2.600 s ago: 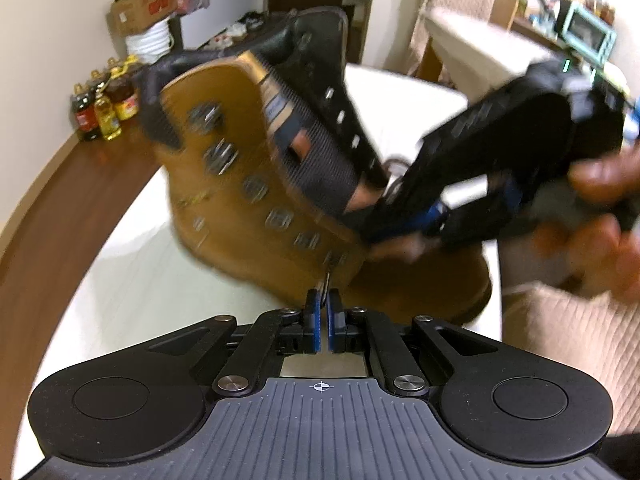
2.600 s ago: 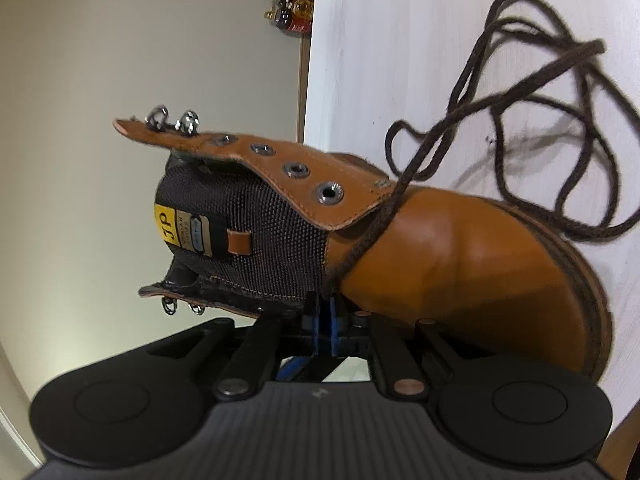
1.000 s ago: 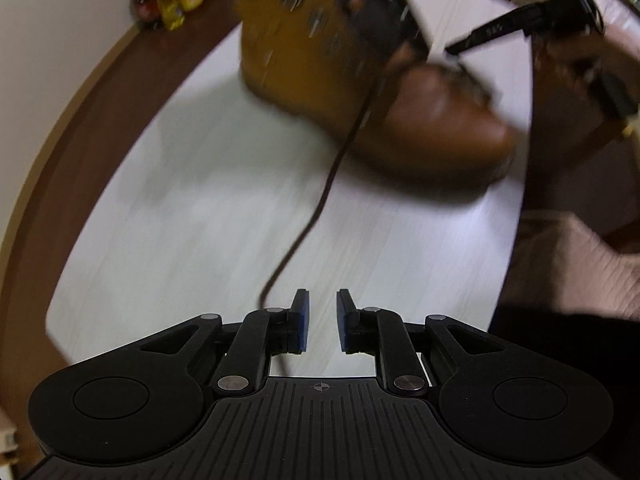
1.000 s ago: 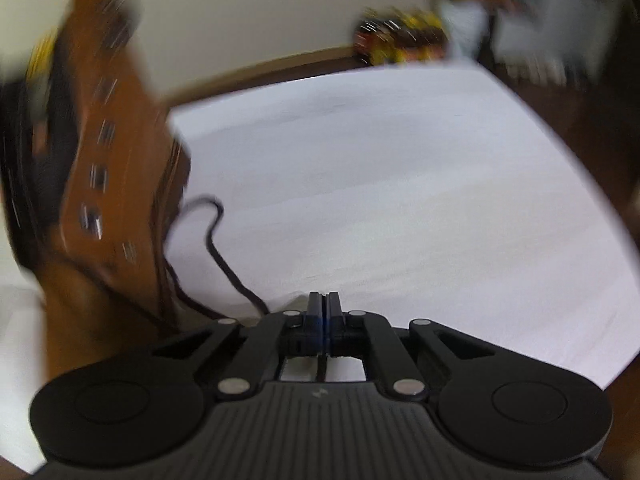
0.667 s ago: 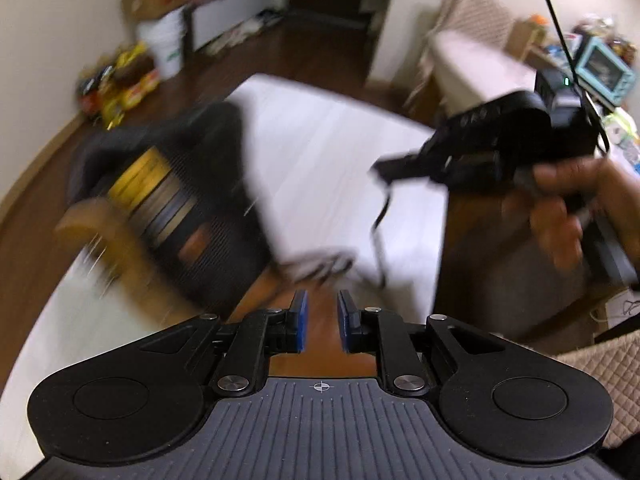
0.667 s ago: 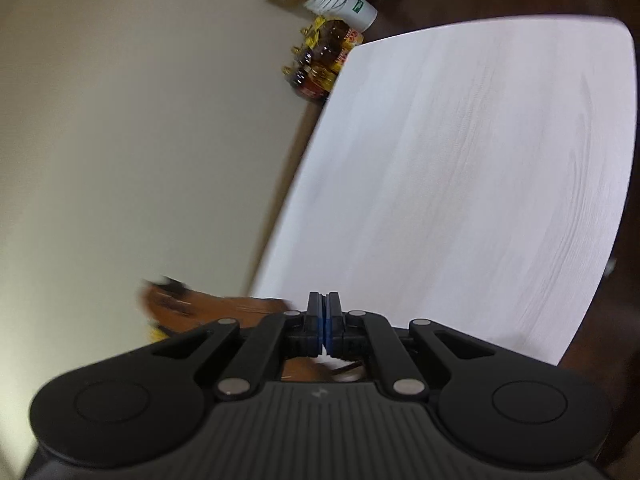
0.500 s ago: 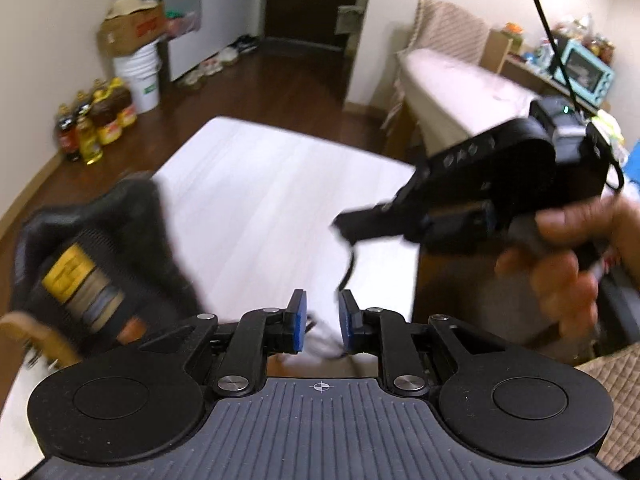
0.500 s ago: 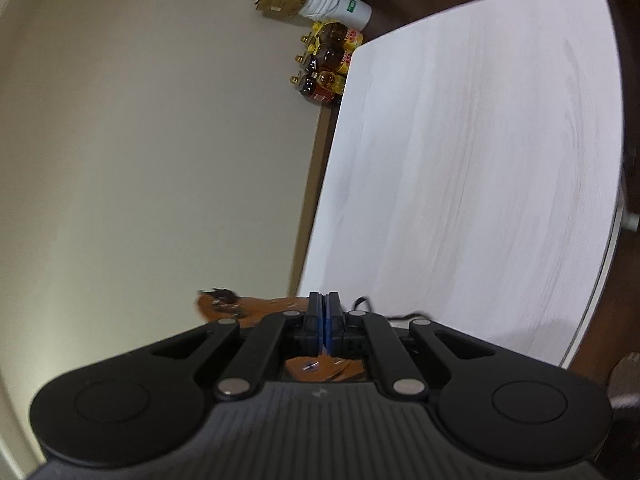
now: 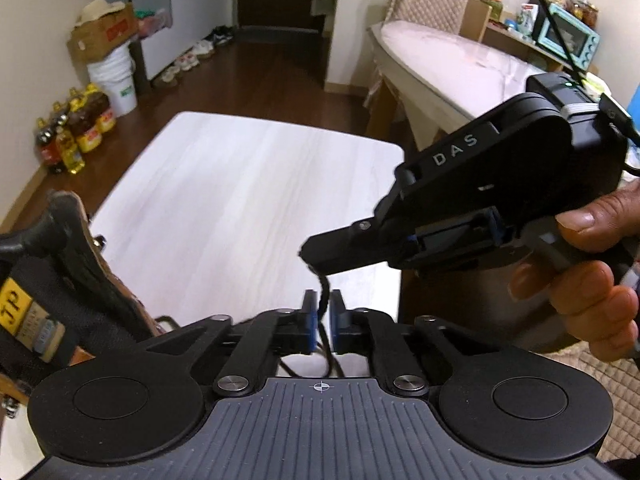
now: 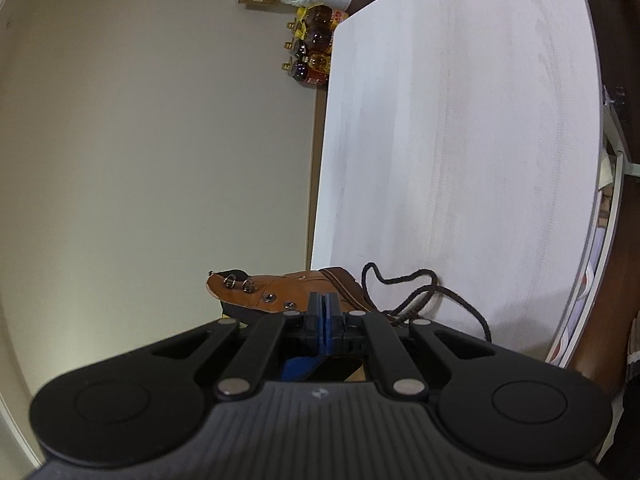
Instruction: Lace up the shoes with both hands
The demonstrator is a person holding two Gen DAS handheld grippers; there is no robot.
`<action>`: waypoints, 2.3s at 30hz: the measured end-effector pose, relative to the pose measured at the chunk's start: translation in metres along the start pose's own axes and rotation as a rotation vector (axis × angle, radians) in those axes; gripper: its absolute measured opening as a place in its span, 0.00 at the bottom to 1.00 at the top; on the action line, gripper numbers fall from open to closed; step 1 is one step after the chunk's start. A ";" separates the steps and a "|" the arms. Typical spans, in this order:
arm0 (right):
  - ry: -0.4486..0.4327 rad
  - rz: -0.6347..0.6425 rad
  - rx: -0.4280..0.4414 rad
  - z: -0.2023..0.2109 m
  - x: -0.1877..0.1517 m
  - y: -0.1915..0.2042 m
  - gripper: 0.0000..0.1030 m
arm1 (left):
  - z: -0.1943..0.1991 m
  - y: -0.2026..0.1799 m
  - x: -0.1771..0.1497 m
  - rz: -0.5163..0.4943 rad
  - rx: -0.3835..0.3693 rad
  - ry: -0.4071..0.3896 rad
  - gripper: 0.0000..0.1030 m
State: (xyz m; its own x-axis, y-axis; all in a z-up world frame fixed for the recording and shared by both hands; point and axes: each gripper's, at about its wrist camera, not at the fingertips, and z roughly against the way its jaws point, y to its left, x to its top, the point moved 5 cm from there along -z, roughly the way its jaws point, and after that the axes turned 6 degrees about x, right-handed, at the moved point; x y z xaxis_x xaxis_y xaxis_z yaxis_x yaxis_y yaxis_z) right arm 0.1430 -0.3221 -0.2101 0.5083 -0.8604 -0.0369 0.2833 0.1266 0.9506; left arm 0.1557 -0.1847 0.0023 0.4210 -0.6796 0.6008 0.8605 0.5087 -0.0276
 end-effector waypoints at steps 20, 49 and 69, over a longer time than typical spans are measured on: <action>0.219 0.708 -0.261 -0.061 -0.045 0.051 0.23 | 0.036 0.076 -0.038 -0.062 0.113 0.152 0.03; 0.147 0.993 -0.283 -0.097 -0.079 0.043 0.08 | -0.010 0.067 -0.028 -0.351 0.084 0.365 0.04; 0.125 0.982 -0.226 -0.081 -0.081 0.042 0.09 | -0.029 0.066 -0.024 -0.417 0.025 0.527 0.04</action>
State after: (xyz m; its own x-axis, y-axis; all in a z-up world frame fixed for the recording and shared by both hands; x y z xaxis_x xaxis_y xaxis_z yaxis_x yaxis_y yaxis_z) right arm 0.1793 -0.2072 -0.1919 0.6767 -0.2693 0.6852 -0.1653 0.8514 0.4978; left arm 0.2108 -0.1505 -0.0370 0.1434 -0.9859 0.0867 0.9773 0.1548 0.1443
